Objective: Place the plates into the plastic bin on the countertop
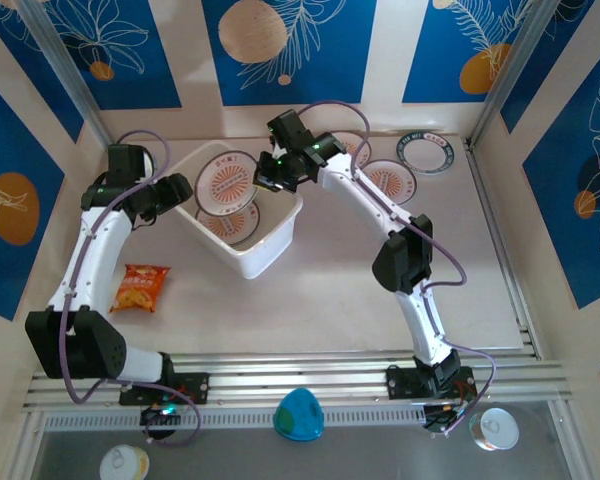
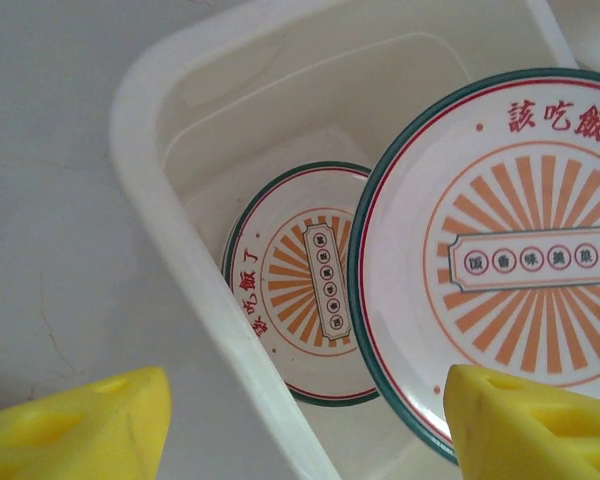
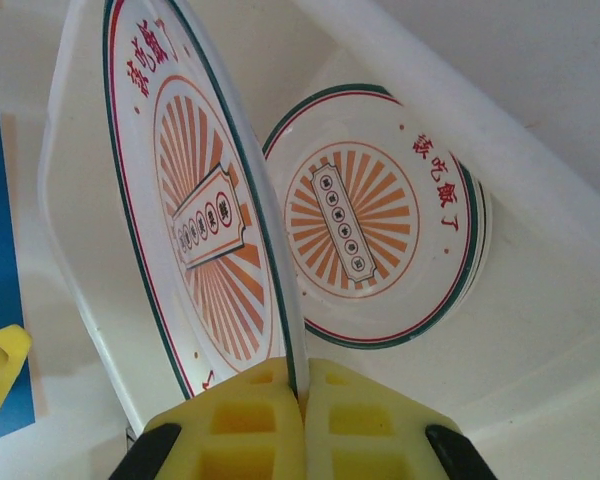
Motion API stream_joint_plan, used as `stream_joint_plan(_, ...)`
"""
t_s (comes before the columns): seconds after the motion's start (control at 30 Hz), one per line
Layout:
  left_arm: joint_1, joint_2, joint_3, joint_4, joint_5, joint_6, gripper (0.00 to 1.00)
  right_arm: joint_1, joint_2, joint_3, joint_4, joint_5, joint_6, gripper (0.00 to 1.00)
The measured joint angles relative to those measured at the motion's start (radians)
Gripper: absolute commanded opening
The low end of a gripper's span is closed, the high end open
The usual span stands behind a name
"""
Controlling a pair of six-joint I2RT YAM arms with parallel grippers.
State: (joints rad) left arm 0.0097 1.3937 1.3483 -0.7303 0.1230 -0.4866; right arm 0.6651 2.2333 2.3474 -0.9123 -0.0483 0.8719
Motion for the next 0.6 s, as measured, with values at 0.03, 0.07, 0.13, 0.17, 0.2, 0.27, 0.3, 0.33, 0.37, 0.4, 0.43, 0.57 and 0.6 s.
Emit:
stream_joint_plan(0.03, 0.001, 0.001, -0.001, 0.003, 0.000, 0.000, 0.73, 0.003, 0.000, 0.000, -0.006, 0.000, 0.003, 0.00)
stream_joint_plan(0.07, 0.002, 0.002, -0.002, 0.006, 0.000, 0.000, 0.73, 0.005, 0.000, 0.000, -0.011, 0.000, 0.004, 0.00)
stream_joint_plan(0.13, 0.002, 0.004, -0.004, 0.012, 0.000, 0.006, 0.73, 0.010, 0.000, -0.003, -0.017, 0.000, 0.012, 0.00)
stream_joint_plan(0.17, 0.002, 0.004, -0.005, 0.013, 0.000, 0.008, 0.73, 0.010, 0.001, -0.005, -0.019, 0.001, 0.016, 0.00)
stream_joint_plan(0.2, 0.002, 0.005, -0.005, 0.013, 0.000, 0.011, 0.73, 0.011, 0.004, -0.005, -0.020, 0.001, 0.022, 0.00)
stream_joint_plan(0.27, 0.002, 0.006, -0.005, 0.013, 0.000, 0.015, 0.73, 0.016, 0.016, -0.005, -0.021, 0.004, 0.029, 0.00)
stream_joint_plan(0.3, 0.002, 0.008, -0.006, 0.014, 0.000, 0.017, 0.73, 0.017, 0.025, -0.005, -0.021, 0.007, 0.033, 0.00)
stream_joint_plan(0.33, 0.002, 0.008, -0.007, 0.014, 0.000, 0.018, 0.73, 0.018, 0.036, -0.005, -0.023, 0.010, 0.037, 0.00)
stream_joint_plan(0.37, 0.002, 0.008, -0.008, 0.014, 0.000, 0.018, 0.73, 0.019, 0.045, -0.005, -0.025, 0.012, 0.041, 0.00)
stream_joint_plan(0.4, 0.003, 0.008, -0.011, 0.014, 0.000, 0.018, 0.73, 0.021, 0.058, -0.005, -0.029, 0.018, 0.048, 0.00)
stream_joint_plan(0.43, 0.003, 0.008, -0.014, 0.014, 0.000, 0.018, 0.73, 0.023, 0.069, -0.005, -0.035, 0.023, 0.055, 0.00)
stream_joint_plan(0.57, 0.003, 0.008, -0.028, 0.017, 0.000, 0.019, 0.73, 0.035, 0.095, -0.006, -0.066, 0.047, 0.081, 0.00)
stream_joint_plan(0.6, 0.003, 0.008, -0.032, 0.019, 0.000, 0.018, 0.73, 0.039, 0.101, -0.007, -0.073, 0.051, 0.090, 0.00)
